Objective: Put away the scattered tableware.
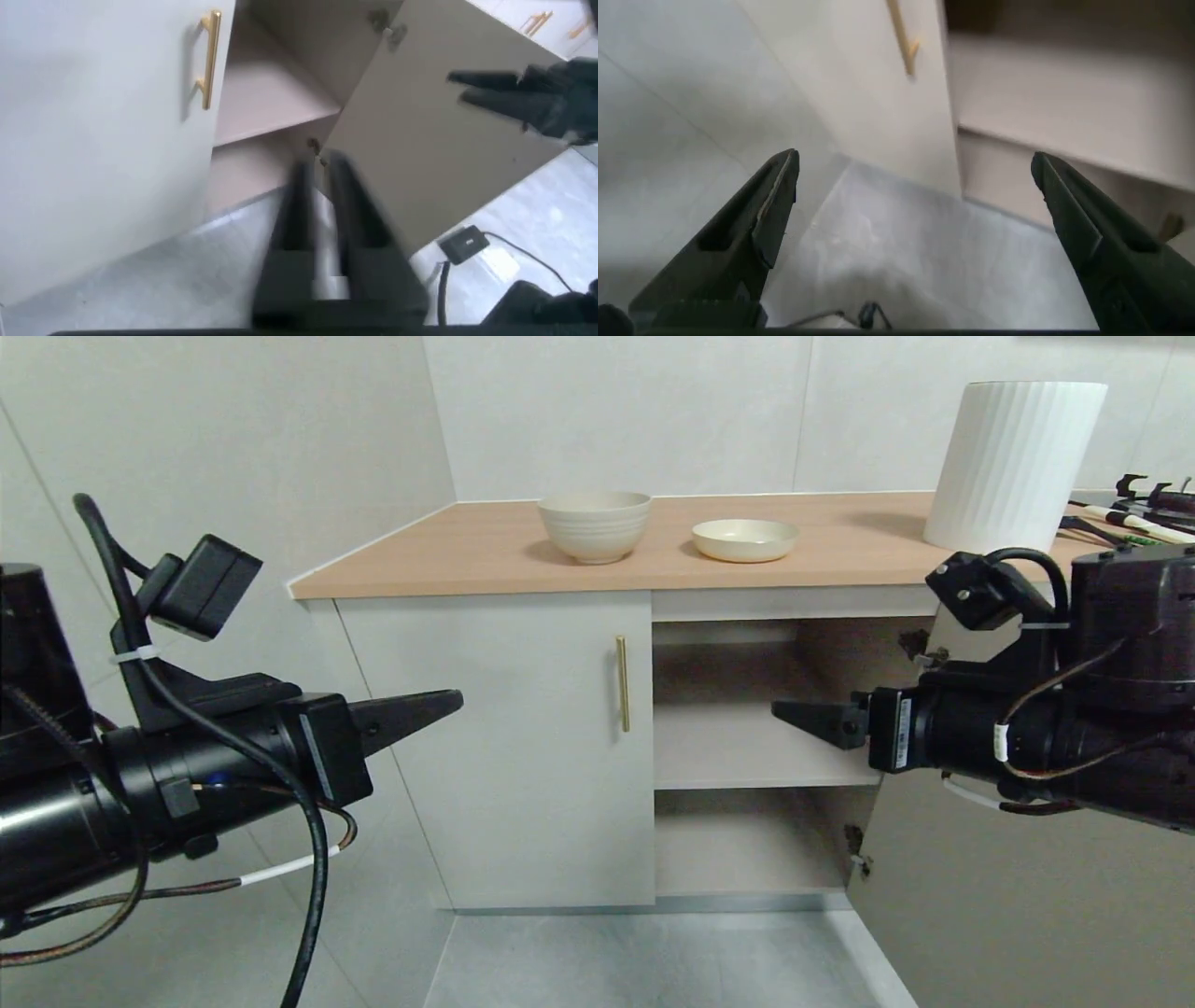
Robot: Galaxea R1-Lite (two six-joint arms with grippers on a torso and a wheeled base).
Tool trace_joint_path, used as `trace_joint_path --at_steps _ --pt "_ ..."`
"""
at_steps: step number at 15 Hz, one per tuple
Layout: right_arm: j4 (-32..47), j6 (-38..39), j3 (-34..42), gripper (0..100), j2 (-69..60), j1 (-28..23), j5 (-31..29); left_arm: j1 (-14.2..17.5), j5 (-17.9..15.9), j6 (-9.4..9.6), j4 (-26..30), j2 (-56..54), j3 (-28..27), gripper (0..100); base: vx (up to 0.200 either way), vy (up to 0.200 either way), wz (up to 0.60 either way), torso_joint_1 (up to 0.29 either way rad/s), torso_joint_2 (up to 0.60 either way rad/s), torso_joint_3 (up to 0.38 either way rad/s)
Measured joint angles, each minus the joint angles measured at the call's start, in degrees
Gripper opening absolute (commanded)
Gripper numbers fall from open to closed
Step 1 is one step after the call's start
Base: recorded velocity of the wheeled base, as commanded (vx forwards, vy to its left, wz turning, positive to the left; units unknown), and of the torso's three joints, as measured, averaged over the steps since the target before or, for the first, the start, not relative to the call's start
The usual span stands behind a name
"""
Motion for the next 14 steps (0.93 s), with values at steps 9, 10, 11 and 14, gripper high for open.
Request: trace_joint_path --at_steps 9,10,11,14 --pt "16.86 1.23 -4.24 100 -10.67 -0.10 -1.63 0.23 0.05 0.16 -2.96 0.72 -0.94 100 0.000 0.000 0.00 0.000 0.00 0.000" --pt "16.87 1.30 -4.41 100 -11.11 -0.10 -1.61 0.20 -0.02 0.18 -2.94 0.96 -0.96 100 0.000 0.000 0.00 0.000 0.00 0.000" --pt "16.90 1.32 -4.50 100 -11.41 -0.10 -1.63 0.22 -0.06 0.24 -2.94 1.19 -1.00 100 0.200 0.000 0.00 0.002 -0.01 0.002" --pt "18.59 1.30 -4.57 100 -12.23 -0.06 -1.50 0.22 -0.13 0.22 -2.79 1.52 -1.29 100 0.200 0.000 0.00 0.001 0.00 0.002"
